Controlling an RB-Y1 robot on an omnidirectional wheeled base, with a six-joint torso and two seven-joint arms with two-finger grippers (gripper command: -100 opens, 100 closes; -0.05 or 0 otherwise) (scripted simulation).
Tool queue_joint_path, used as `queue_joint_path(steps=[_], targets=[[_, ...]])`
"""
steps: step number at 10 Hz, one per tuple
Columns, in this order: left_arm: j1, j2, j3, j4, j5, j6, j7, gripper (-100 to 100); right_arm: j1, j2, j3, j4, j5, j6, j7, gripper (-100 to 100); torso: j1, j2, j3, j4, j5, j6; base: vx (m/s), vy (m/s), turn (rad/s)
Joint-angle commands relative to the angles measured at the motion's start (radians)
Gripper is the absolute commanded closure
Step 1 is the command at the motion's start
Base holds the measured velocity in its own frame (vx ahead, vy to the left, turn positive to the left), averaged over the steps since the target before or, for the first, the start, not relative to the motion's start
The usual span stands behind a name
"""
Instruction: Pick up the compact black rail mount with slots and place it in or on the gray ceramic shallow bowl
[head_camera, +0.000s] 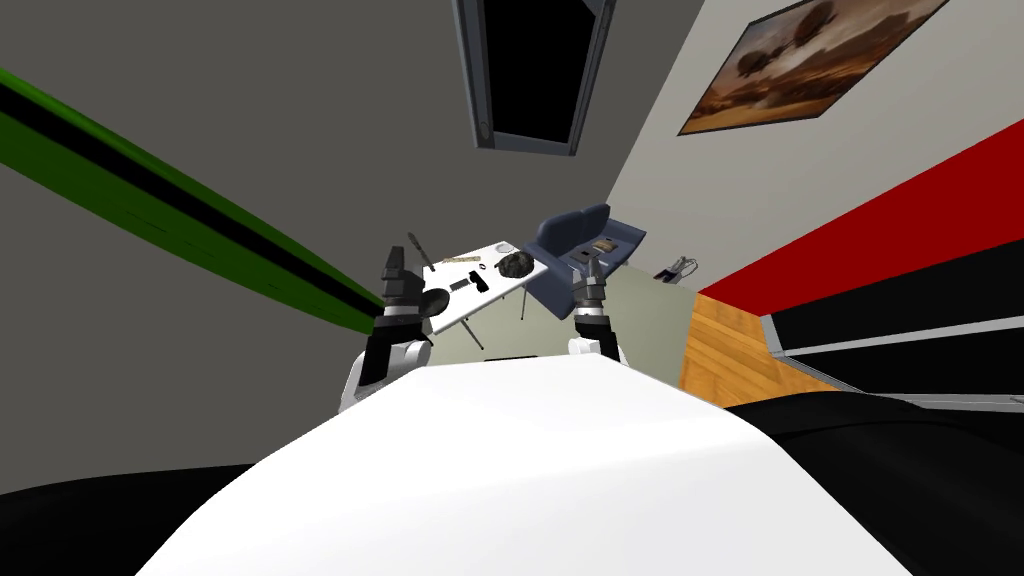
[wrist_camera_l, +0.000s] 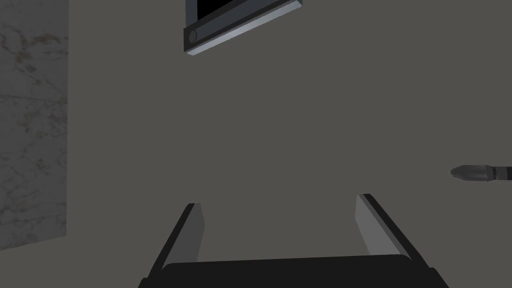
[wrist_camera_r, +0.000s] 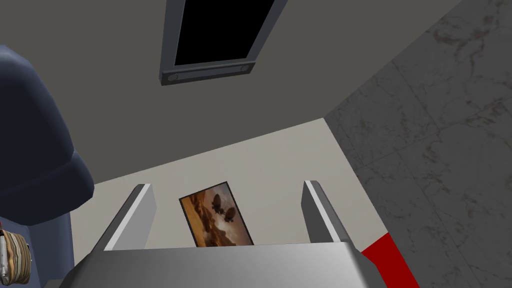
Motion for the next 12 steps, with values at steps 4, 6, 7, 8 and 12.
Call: queue_joint_path(steps=[4,6,7,8,12], targets=[[-0.013,0.037,0.040,-0.031,0.037,0.112,0.030,-100,0.000,0.000,0.000,0.000,0.000,0.000,0.000,0,0.000,-0.002,-0.001,0.000,0.000,0.000,-0.049,0.019,-0.095],[-0.017,0.055,0.058,-0.042,0.055,0.159,0.040,-100,0.000,0.000,0.000,0.000,0.000,0.000,0.000,0,0.000,-0.002,-0.001,0.000,0.000,0.000,-0.050,0.017,-0.112],[-0.017,0.055,0.058,-0.042,0.055,0.168,0.040,-100,0.000,0.000,0.000,0.000,0.000,0.000,0.000,0,0.000,-0.002,-0.001,0.000,0.000,0.000,-0.047,0.014,-0.082],[-0.021,0.073,0.076,-0.052,0.074,0.206,0.050,-100,0.000,0.000,0.000,0.000,0.000,0.000,0.000,0,0.000,-0.002,-0.001,0.000,0.000,0.000,-0.047,0.008,-0.146],[-0.023,0.115,0.114,-0.067,0.116,0.303,0.067,-100,0.000,0.000,0.000,0.000,0.000,0.000,0.000,0,0.000,-0.003,-0.001,-0.001,0.000,-0.001,-0.041,0.015,-0.119]])
